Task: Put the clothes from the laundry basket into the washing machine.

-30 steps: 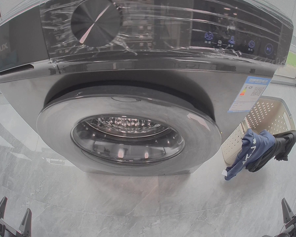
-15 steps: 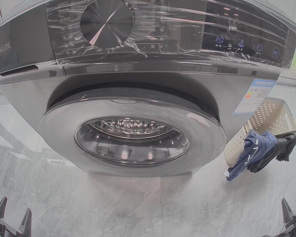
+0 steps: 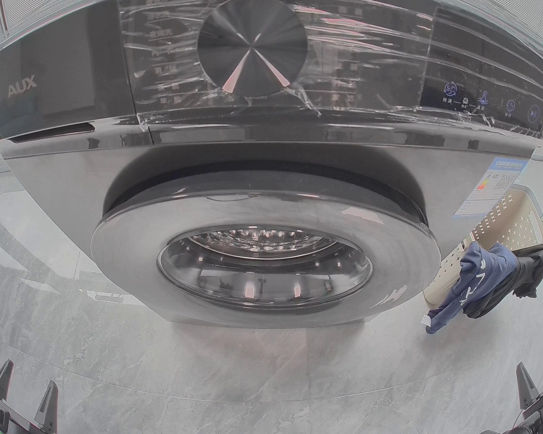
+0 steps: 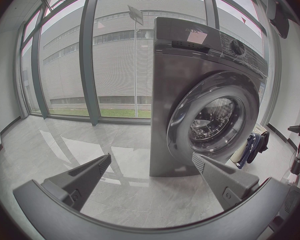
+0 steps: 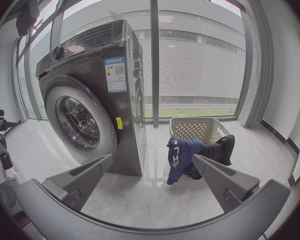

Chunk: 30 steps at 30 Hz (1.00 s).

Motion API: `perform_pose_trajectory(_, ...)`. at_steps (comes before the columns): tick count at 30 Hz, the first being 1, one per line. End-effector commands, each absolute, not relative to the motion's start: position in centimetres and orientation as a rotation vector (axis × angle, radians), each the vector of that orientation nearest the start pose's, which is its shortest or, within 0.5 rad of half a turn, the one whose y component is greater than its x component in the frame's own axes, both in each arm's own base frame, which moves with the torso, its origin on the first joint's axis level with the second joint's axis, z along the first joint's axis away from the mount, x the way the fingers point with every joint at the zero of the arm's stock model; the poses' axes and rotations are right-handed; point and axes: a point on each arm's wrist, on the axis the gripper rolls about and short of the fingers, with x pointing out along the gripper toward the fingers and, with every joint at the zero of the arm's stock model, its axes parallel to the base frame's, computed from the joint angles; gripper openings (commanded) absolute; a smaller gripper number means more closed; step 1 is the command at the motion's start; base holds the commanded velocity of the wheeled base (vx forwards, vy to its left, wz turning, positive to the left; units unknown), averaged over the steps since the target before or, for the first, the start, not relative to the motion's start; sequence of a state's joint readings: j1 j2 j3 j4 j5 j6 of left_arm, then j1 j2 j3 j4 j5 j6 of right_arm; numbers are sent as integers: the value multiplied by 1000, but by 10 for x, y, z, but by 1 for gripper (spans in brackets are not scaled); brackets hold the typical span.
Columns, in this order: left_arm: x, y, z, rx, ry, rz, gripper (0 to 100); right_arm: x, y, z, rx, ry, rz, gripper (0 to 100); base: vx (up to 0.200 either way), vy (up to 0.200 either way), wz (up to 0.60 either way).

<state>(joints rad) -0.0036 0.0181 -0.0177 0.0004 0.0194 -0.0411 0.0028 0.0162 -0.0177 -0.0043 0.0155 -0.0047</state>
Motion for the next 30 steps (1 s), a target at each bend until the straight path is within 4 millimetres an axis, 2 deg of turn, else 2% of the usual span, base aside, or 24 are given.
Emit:
perform_pose_trajectory(1, -23, 1, 76, -41, 3, 17, 100, -23, 0, 76, -9, -5, 20, 100, 0, 0, 0)
perform_pose_trajectory(17, -23, 1, 76, -41, 3, 17, 100, -23, 0, 76, -14, -5, 14, 100, 0, 0, 0)
perform_pose_trajectory(20, -23, 1, 76, -41, 4, 17, 100, -23, 0, 76, -14, -5, 14, 100, 200, 0, 0)
perform_pose_trajectory(26, -23, 1, 76, -41, 3, 17, 100, -23, 0, 76, -12, -9, 23, 100, 0, 0, 0)
perform_pose_trajectory(30, -23, 1, 76, -41, 3, 17, 100, -30, 0, 119, -7, -126, 33, 100, 0, 0, 0)
